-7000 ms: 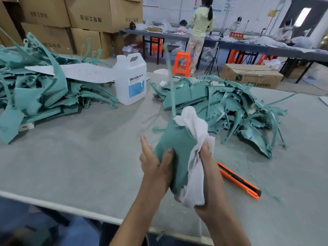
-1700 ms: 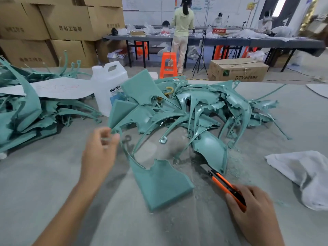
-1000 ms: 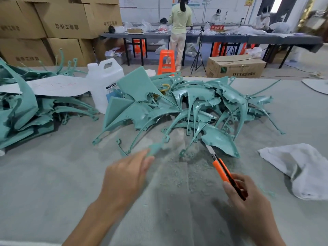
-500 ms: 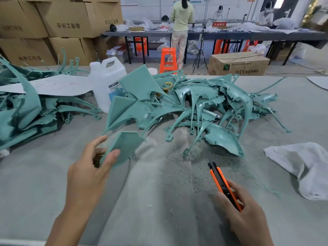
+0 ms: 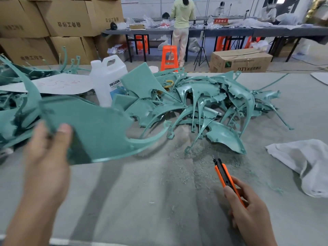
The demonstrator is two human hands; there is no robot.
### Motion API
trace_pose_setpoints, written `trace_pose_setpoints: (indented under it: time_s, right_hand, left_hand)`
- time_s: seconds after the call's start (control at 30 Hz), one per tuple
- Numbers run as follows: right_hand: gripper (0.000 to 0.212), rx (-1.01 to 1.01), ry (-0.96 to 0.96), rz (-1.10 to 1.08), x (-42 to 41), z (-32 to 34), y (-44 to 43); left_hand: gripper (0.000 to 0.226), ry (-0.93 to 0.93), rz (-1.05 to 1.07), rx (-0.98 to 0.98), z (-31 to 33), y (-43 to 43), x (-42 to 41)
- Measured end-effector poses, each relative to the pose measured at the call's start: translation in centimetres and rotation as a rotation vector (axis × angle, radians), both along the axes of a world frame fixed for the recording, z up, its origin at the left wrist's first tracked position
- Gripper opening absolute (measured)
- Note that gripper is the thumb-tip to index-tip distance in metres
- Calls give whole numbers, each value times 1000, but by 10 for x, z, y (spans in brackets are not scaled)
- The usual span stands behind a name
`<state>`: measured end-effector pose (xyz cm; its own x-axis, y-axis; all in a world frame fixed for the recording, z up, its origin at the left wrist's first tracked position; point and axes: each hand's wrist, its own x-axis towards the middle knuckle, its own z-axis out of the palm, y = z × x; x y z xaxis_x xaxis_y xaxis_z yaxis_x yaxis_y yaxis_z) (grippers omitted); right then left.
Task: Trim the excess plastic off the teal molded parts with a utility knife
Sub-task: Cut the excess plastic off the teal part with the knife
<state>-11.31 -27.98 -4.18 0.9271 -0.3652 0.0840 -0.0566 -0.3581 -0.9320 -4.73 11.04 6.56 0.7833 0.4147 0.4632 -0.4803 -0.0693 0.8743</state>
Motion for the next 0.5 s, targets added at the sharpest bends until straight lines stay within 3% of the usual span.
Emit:
trace_pose_setpoints:
  time_s: [0.1,0.3,0.5]
  right_hand:
    - [37,12,-15,24,-2,0,-3]
    - [47,13,-1,101,-5,3,-1]
    - [44,-21,18,192,0,10,15]
  left_hand:
    - [11,143,-4,138,-32,-58,-2]
    - [20,374,-194,106,-100,-108,-1]
    - [18,455,-220,198,-117,-106,3]
